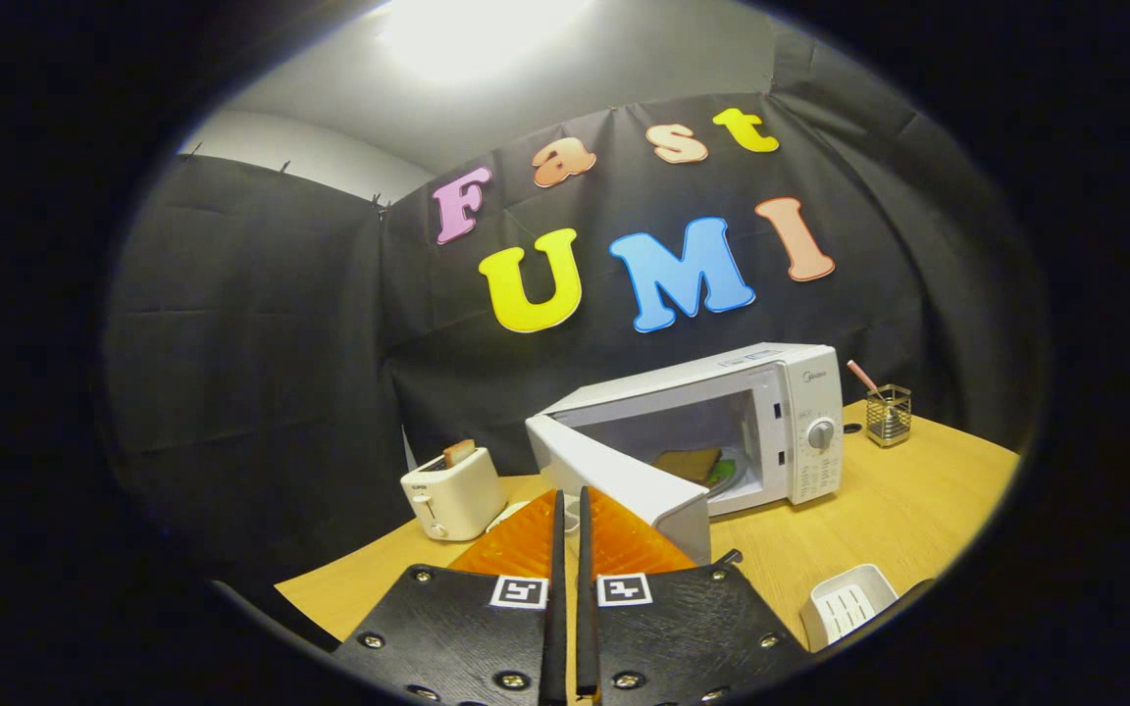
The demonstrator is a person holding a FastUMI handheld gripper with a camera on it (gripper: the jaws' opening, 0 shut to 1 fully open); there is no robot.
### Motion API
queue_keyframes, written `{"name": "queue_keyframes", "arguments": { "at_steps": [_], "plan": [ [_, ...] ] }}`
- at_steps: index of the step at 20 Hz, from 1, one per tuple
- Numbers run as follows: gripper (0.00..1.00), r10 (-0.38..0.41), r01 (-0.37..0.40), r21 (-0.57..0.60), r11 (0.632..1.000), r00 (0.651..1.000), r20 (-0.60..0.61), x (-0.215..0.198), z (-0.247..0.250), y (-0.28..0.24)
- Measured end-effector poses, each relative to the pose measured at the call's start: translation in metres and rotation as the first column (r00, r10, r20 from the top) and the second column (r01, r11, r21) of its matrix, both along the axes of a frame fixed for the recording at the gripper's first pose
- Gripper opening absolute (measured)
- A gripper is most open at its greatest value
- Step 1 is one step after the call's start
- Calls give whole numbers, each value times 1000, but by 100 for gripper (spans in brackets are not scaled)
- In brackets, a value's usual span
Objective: Open the microwave, put the food inside, and close the microwave door.
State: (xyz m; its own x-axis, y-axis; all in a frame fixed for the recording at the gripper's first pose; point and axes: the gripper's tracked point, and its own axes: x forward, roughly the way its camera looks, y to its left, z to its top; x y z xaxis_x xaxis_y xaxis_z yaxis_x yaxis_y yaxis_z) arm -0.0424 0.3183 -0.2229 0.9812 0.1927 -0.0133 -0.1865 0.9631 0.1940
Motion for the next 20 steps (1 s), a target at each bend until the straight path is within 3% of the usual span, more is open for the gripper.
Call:
{"name": "queue_keyframes", "arguments": {
  "at_steps": [7,20],
  "plan": [
    [4,-117,117,-37,992,993,-3,30,-2,-66],
    [4,-206,201,-64,977,975,-77,121,1,-151]
  ]
}}
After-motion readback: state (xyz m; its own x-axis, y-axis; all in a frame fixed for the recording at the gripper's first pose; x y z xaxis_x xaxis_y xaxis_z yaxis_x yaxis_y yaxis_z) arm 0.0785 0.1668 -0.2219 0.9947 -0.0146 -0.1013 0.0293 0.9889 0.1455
